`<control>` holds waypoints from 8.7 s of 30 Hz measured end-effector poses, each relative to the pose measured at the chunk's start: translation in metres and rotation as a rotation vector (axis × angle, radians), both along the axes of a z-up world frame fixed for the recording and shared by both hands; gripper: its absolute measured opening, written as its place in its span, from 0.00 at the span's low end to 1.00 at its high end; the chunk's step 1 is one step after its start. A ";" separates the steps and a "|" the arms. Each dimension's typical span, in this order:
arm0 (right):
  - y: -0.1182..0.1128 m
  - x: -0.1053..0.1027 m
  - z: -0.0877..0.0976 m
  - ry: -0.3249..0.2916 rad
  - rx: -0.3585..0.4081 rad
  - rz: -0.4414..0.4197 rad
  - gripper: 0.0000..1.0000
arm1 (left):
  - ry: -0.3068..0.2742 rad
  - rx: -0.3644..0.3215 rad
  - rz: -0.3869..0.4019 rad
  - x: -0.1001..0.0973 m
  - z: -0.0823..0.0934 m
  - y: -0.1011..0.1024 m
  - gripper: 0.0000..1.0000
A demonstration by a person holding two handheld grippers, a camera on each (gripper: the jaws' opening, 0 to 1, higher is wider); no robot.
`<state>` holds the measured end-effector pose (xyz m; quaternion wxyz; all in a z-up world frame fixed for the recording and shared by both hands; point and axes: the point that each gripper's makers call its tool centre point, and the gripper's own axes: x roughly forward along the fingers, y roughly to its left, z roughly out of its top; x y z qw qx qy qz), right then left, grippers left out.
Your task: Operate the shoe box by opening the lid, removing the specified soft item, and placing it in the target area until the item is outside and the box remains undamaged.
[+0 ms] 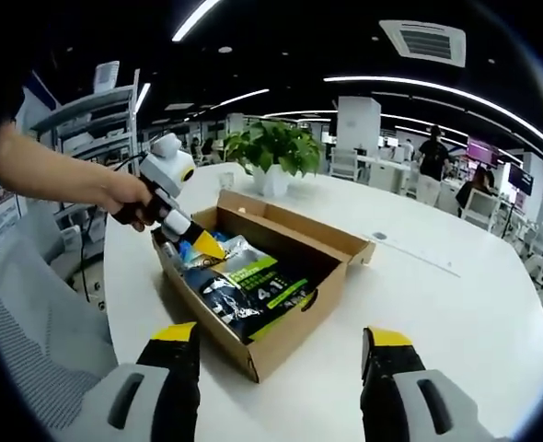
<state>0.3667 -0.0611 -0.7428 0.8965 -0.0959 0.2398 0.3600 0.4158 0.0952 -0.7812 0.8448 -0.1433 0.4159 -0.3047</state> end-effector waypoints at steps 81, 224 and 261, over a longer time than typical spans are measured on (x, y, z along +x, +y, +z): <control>0.105 0.015 -0.047 0.426 0.088 0.102 0.35 | -0.263 -0.021 0.003 -0.006 0.049 0.046 0.00; -0.133 0.063 0.003 0.357 0.237 -0.365 0.00 | -0.191 -0.014 -0.181 0.024 0.063 -0.168 0.00; -0.164 0.074 -0.044 0.382 0.195 -0.428 0.00 | -0.147 0.140 -0.246 0.032 0.009 -0.205 0.00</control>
